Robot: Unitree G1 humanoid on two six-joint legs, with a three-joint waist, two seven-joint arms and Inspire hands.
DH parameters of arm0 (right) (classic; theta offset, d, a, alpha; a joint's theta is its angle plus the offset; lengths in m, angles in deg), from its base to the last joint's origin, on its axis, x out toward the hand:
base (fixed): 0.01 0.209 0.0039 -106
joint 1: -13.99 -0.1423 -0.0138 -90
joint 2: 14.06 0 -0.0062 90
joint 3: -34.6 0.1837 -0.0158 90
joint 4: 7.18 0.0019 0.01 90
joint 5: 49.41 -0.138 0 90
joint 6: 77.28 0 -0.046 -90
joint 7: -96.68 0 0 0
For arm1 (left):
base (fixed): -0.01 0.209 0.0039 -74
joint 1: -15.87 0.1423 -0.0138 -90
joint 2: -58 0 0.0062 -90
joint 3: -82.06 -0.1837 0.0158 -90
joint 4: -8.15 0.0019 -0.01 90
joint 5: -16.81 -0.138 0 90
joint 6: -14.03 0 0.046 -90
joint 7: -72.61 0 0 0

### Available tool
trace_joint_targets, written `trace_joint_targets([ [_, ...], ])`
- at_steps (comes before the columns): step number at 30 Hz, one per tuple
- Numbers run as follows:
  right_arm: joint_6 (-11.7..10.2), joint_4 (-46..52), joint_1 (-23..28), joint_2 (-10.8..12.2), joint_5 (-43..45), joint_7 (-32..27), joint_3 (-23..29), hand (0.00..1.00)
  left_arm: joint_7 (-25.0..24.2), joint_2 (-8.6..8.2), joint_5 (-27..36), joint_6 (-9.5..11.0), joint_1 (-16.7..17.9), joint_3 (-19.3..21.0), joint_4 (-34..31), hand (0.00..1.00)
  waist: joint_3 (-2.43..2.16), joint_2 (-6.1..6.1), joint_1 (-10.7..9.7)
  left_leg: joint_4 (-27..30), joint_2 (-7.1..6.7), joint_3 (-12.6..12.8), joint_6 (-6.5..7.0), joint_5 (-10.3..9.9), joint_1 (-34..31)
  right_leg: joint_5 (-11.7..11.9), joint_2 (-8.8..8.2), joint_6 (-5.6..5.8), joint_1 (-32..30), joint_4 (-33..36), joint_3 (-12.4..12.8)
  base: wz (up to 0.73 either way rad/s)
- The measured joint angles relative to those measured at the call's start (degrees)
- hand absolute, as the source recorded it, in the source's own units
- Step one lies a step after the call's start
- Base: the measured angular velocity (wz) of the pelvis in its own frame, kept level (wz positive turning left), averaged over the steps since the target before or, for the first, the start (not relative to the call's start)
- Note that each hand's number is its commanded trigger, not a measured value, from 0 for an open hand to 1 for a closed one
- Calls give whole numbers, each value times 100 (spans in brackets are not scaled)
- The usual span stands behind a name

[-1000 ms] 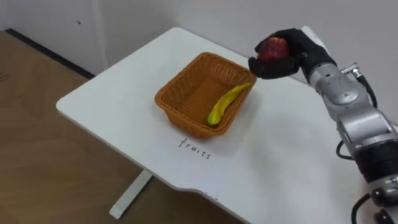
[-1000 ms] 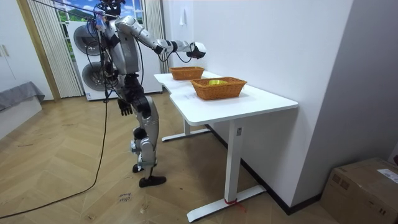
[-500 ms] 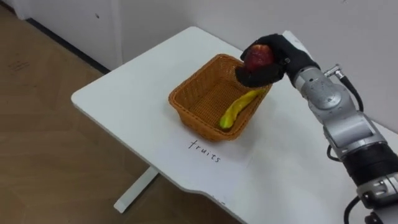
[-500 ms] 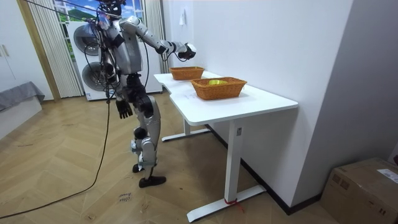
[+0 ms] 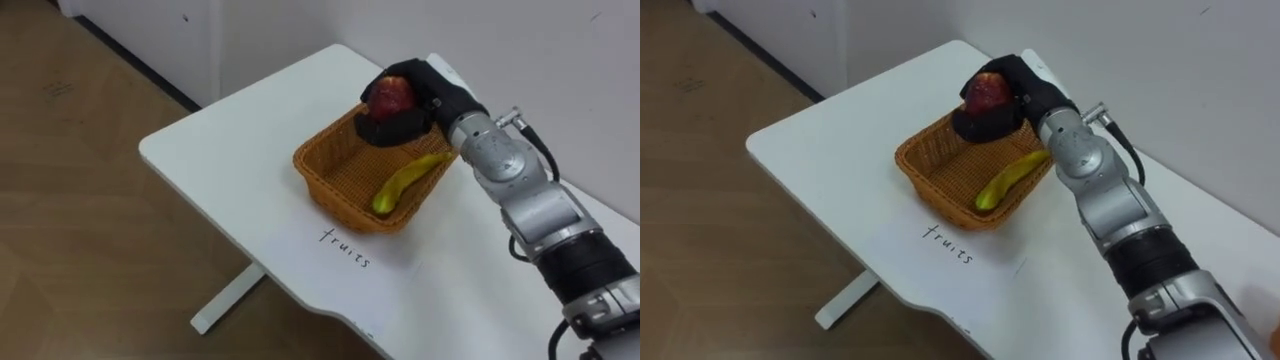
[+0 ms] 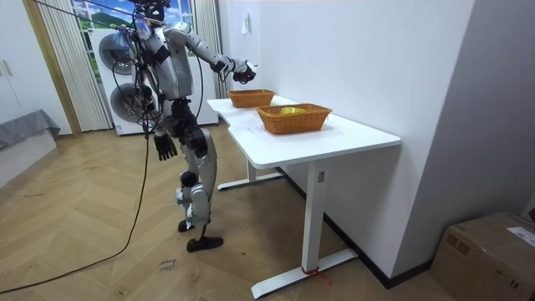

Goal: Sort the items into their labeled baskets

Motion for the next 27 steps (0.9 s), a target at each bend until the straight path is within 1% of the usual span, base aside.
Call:
trace_joint_targets([
  [6, 7, -7, 1, 50, 183, -2, -220, 100, -27, -1, -201, -6, -15, -3, -41, 0, 9, 2, 5, -2, 3, 0, 1, -5, -17, 0, -1, 1, -14, -5, -40, 0],
  [11, 9, -10, 1, 161, 186, -1, -218, 100, -40, -2, -214, -14, -12, -1, -40, 0, 9, 1, 14, -3, 3, 1, 7, -8, -23, 0, -1, 1, -20, -5, -50, 0],
  [16, 9, -10, 1, 172, 229, -1, -218, 100, -50, -1, -215, -50, -13, 10, -37, 0, 8, -1, 57, -2, 3, 2, 12, -11, -21, 0, -1, 1, -20, -5, -52, 0],
  [17, 9, -10, 1, 172, 246, 4, -218, 93, -57, -1, -215, -50, -16, 10, -36, 0, 8, -1, 73, -2, 3, 2, 13, -11, -21, 0, -1, 1, -20, -5, -52, 0],
  [18, 9, -10, 1, 172, 277, 8, -218, 62, -65, -1, -215, -50, -18, 10, -35, 0, 7, -2, 85, -2, 3, 2, 14, -12, -21, 0, -1, 1, -20, -5, -52, 0],
  [19, 9, -10, 1, 172, 291, 8, -218, 55, -68, -1, -215, -50, -19, 10, -34, 0, 7, -2, 92, -2, 3, 2, 14, -12, -21, 0, -1, 1, -20, -5, -52, 0],
  [20, 9, -10, 1, 172, 315, 9, -218, 4, -75, -1, -215, -50, -19, 10, -33, 0, 7, -2, 105, -2, 2, 2, 15, -12, -21, 0, -1, 1, -20, -5, -52, 0],
  [21, 9, -10, 1, 172, 337, 9, -218, 0, -80, -2, -215, -50, -20, 10, -32, 0, 7, -2, 114, -2, 2, 2, 15, -12, -21, 0, -2, 1, -20, -5, -52, 0],
  [27, 9, -48, 1, 176, 354, 24, -218, 0, -127, -1, -215, -52, -22, 8, 47, 0, 8, -2, 136, 2, 2, 2, 15, -12, -17, 0, -2, 1, -13, -5, -57, 0],
])
